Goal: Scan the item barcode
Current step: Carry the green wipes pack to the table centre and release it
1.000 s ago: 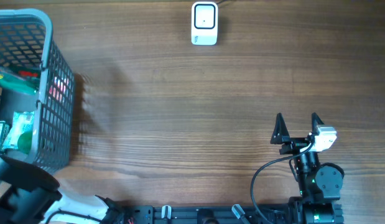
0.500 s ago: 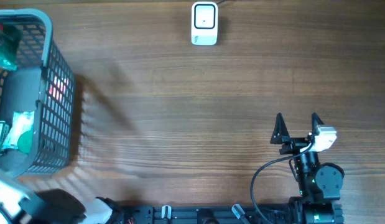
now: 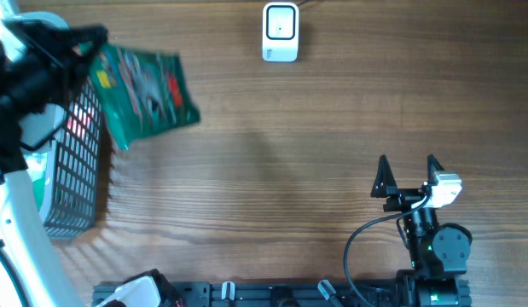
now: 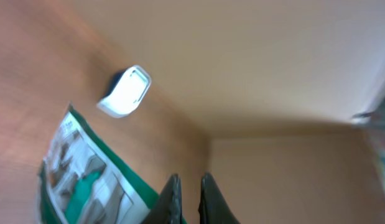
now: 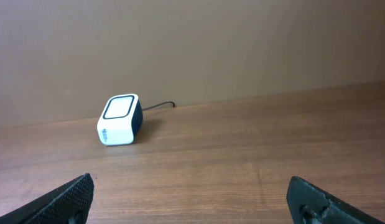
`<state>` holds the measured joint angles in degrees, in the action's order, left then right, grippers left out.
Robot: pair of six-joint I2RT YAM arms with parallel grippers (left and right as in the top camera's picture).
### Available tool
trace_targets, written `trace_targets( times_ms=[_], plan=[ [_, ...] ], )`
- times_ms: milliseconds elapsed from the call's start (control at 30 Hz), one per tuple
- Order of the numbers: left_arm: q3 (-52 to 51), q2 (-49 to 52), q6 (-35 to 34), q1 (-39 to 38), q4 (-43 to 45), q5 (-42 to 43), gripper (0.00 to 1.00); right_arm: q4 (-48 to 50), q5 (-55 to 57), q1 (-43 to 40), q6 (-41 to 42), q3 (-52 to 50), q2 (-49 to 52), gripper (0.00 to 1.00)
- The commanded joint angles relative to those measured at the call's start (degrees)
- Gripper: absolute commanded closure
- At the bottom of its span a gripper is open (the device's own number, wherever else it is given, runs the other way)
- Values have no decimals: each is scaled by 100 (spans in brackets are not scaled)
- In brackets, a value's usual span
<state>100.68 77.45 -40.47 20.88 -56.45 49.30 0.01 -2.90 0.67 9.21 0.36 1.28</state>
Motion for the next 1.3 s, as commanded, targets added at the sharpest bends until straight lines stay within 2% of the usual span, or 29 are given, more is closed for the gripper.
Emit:
trace_targets(
  times_ms=[0, 100, 233, 300, 333, 433, 567, 633, 733, 967, 1133, 1233, 1267],
  plan=[
    [7, 0, 1049, -702, -761, -1600, 96, 11, 72, 22, 68, -7, -31, 0],
    [-304, 48, 984, -1508, -942, -2612, 96, 11, 72, 24, 66, -7, -31, 0],
    [-1051, 356, 319, -2747, -710, -4356, 96, 11, 72, 22, 68, -7, -31, 0],
    [-1340, 627, -103, -3296, -570, -5235, 96, 11, 72, 24, 66, -7, -31, 0],
    [-1443, 870, -407, -3670, -555, -5936, 96, 11, 72, 22, 66, -7, -31, 0],
    [-1445, 1502, -544, -4621, -431, -7182, 96, 11, 72, 22, 68, -7, -31, 0],
    [-1445, 2013, -540, -5593, 22, -7928, 96, 11, 72, 24, 66, -7, -31, 0],
    [-1440, 2024, -496, -5834, 55, -8485, 96, 11, 72, 22, 66, -7, -31, 1],
    [-1432, 1838, 201, -5923, 4, -9473, 96, 11, 70, 24, 66, -7, -31, 0],
    [-1156, 1003, 2212, -5584, 13, -9838, 96, 11, 72, 24, 66, -7, -31, 0],
    [-986, 662, 3241, -5510, 9, -11241, 96, 11, 70, 22, 68, -7, -31, 0],
    [-986, 664, 4004, -5512, 11, -11339, 96, 11, 72, 24, 66, -7, -31, 0],
    [-986, 667, 4006, -5517, 9, -11178, 96, 11, 72, 22, 68, -7, -31, 0]
  ],
)
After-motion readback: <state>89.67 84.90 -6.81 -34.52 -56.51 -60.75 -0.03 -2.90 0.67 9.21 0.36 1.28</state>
